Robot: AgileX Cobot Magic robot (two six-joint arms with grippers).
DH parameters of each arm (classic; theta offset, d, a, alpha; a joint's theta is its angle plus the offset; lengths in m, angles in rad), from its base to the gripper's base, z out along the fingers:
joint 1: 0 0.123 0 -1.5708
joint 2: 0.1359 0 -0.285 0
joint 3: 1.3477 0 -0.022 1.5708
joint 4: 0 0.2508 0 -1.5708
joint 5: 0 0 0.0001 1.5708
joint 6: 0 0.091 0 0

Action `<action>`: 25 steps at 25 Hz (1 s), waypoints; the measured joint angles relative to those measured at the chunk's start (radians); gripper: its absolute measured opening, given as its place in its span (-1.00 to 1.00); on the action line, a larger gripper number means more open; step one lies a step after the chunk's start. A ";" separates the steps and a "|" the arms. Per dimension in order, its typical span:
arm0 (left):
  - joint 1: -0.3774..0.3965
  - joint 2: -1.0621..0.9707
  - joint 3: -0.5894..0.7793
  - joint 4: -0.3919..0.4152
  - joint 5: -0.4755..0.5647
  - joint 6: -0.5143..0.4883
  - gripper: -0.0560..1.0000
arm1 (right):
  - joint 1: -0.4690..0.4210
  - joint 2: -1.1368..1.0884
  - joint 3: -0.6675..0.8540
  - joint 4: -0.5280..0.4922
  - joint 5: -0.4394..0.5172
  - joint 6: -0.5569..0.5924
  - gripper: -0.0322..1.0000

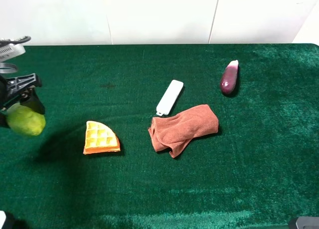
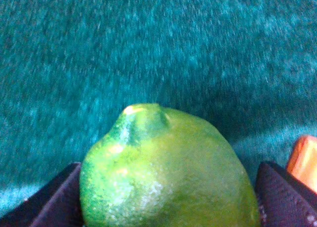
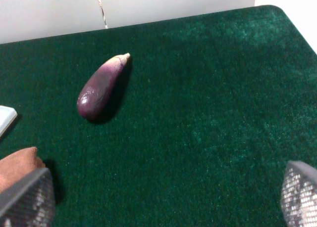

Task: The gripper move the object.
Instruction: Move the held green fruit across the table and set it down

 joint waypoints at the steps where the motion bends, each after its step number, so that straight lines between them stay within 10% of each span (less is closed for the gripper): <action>1: 0.000 -0.021 0.000 0.003 0.015 0.000 0.41 | 0.000 0.000 0.000 0.000 0.000 0.000 0.41; 25: 0.000 -0.131 -0.289 0.028 0.345 0.115 0.41 | 0.000 0.000 0.000 0.000 -0.003 0.000 0.41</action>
